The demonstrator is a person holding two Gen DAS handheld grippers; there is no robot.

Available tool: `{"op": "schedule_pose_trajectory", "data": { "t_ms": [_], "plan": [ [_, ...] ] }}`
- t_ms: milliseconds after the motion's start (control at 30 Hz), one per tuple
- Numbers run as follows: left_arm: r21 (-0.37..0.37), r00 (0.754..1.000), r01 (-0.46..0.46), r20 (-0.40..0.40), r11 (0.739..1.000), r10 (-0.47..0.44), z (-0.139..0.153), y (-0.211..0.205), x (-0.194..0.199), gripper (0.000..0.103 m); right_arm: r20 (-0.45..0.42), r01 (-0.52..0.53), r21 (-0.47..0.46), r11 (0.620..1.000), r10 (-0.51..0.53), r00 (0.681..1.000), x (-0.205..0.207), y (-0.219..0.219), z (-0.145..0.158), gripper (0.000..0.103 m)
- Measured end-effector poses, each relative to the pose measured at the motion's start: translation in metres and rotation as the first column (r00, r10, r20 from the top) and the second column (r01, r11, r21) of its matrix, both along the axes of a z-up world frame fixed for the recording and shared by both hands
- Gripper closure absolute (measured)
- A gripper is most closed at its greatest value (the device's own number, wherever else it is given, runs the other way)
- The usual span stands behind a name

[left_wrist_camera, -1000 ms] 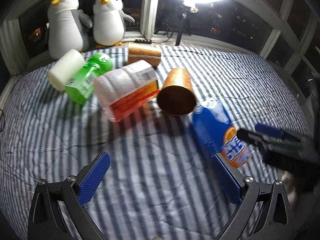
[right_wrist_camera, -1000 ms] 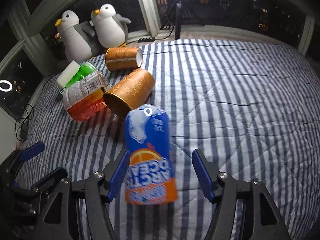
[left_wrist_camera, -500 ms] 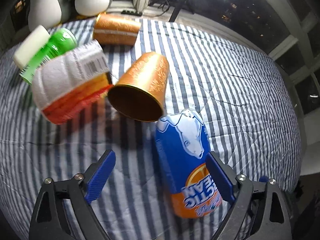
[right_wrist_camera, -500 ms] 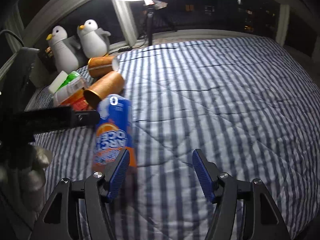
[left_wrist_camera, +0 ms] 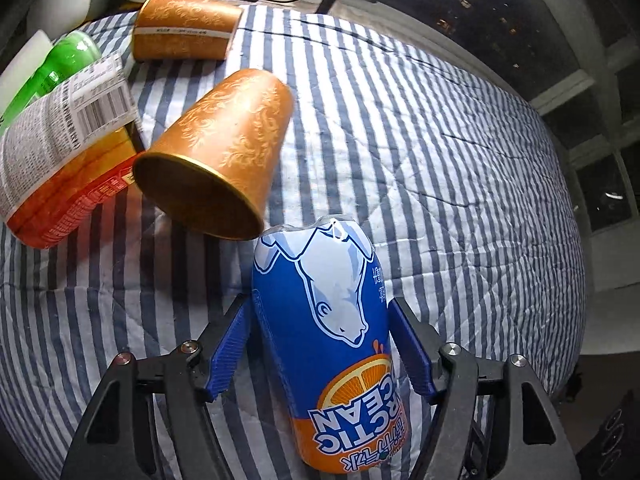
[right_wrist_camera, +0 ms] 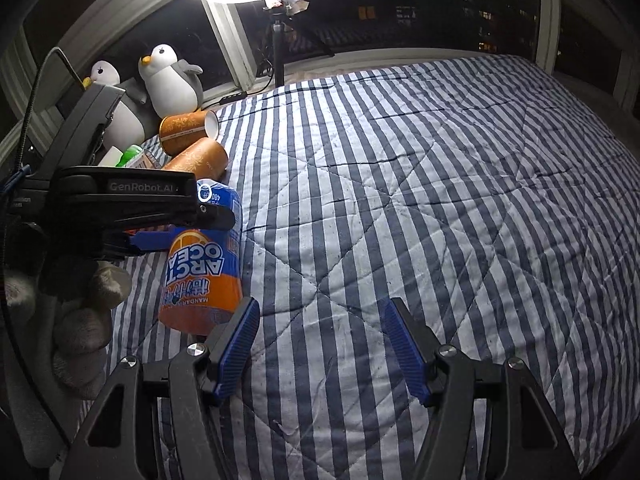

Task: Flip cup upside down

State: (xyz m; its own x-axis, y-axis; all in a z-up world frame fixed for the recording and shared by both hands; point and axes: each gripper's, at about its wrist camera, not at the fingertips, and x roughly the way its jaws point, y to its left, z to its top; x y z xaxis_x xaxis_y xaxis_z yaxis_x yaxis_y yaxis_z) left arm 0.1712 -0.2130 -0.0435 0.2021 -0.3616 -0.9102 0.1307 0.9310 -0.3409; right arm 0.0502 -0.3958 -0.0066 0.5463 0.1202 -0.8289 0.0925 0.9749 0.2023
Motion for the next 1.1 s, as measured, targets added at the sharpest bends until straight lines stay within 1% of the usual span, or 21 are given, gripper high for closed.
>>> {"op": "schedule_pose_trajectory", "data": {
  "t_ms": [133,233,367,433,533,633,733,767,967,1100],
  "plan": [
    [-0.020,1.000,0.017,0.004,1.000,-0.017,0.002,0.000,-0.005,0.031,0.004,0.004,-0.007,1.000,-0.004,1.000,-0.001,0.001,0.001,0.042],
    [-0.015,0.999,0.033,0.038,0.999,-0.032,0.009,0.005,-0.012,0.032,0.009,0.004,-0.011,1.000,-0.004,1.000,-0.002,0.004,0.002,0.042],
    [0.004,0.991,0.044,0.126,0.999,-0.044,0.031,0.030,-0.032,0.032,0.013,-0.005,-0.009,1.000,0.005,1.000,-0.003,0.010,0.003,0.042],
    [0.026,0.980,0.047,0.191,0.999,-0.051,0.045,0.045,-0.041,0.032,0.017,-0.011,-0.001,1.000,0.011,1.000,-0.002,0.013,0.004,0.042],
    [0.069,0.954,0.046,0.294,0.997,-0.065,0.060,0.075,-0.055,0.032,0.029,-0.022,0.011,1.000,0.022,0.999,-0.002,0.020,0.005,0.042],
    [0.113,0.914,0.007,0.402,0.994,-0.052,0.069,0.105,-0.068,0.031,0.055,-0.036,0.000,0.999,0.036,0.998,-0.003,0.034,0.008,0.042],
    [0.126,0.882,-0.028,0.470,0.992,-0.035,0.074,0.128,-0.076,0.031,0.081,-0.050,-0.001,0.999,0.049,0.996,-0.002,0.049,0.010,0.042],
    [0.130,0.867,-0.042,0.497,0.991,-0.028,0.073,0.135,-0.078,0.031,0.086,-0.053,0.000,0.999,0.053,0.995,-0.001,0.054,0.010,0.042],
    [0.168,0.810,-0.099,0.586,0.981,-0.018,0.064,0.150,-0.079,0.031,0.109,-0.076,-0.002,0.997,0.076,0.991,0.002,0.080,0.009,0.042],
    [0.178,0.793,-0.107,0.609,0.978,-0.024,0.054,0.154,-0.080,0.031,0.109,-0.086,0.005,0.996,0.085,0.990,0.002,0.088,0.007,0.042]
  ]
}}
